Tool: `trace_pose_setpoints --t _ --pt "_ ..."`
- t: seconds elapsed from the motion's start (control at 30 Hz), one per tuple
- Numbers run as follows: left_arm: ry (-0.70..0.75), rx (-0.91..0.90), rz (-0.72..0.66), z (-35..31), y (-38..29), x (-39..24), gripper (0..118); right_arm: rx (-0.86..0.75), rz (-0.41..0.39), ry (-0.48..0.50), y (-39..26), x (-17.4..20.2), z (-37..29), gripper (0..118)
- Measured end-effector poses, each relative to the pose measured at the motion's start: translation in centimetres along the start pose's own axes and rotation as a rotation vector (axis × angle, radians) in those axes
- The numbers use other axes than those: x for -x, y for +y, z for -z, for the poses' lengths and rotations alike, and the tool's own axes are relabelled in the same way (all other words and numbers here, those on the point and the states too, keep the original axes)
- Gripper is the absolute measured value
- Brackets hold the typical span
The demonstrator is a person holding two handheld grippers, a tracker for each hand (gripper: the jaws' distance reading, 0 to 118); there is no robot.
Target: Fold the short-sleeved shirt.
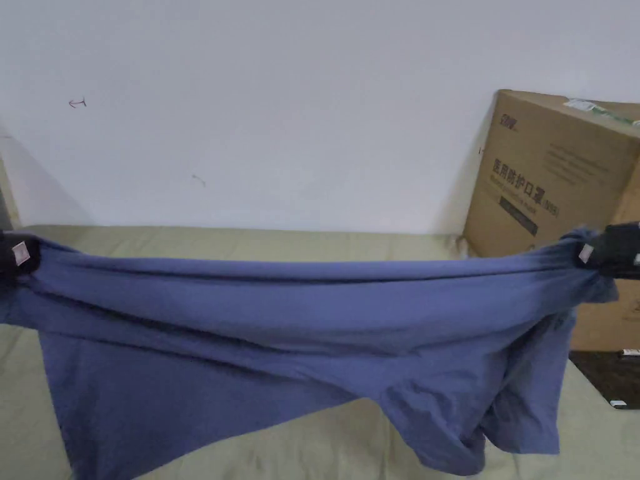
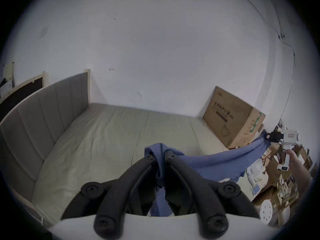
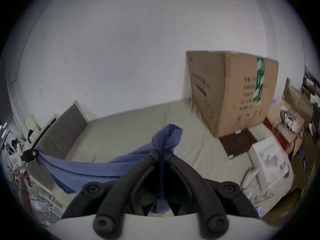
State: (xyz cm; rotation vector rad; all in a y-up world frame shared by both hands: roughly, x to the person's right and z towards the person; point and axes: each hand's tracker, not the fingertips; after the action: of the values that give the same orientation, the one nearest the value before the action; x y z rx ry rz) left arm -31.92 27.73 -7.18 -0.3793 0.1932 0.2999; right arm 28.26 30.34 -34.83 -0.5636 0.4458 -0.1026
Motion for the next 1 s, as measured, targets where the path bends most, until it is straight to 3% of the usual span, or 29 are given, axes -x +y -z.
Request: trace_pose_setpoints --t 0.1,0.27,0.47,0.6,0.83,0.93,1.0 --pt "-0.015 -0.024 0.005 1.1 2.8 -0.4 6 -0.055 -0.073 -0.033 3.9 1.2 0.7 3" --pt "0.007 -0.055 -0.004 4.9 5.9 -0.4 6 -0.091 -0.102 -0.080 8.1 2.9 4.4 3" --pt "0.077 -0.112 -0.053 9.1 5.9 0.8 6 -0.131 -0.071 -0.073 8.1 3.9 10.3 3" --pt "0.109 -0.037 -0.127 13.3 2.0 5.5 6 -0.086 -0.035 -0.057 2.1 3.0 15.6 3" --pt "0.187 0.380 -0.228 15.3 -17.2 7.5 6 0.396 0.073 -0.161 -17.5 -3.2 25.1 3" --pt "0.182 0.536 -0.275 13.4 -24.1 6.8 6 0.564 0.046 -0.222 -23.9 -6.1 25.3 3" --pt "0.161 0.588 -0.338 11.1 -26.7 6.7 6 0.605 0.057 -0.174 -26.1 -7.6 23.4 3"
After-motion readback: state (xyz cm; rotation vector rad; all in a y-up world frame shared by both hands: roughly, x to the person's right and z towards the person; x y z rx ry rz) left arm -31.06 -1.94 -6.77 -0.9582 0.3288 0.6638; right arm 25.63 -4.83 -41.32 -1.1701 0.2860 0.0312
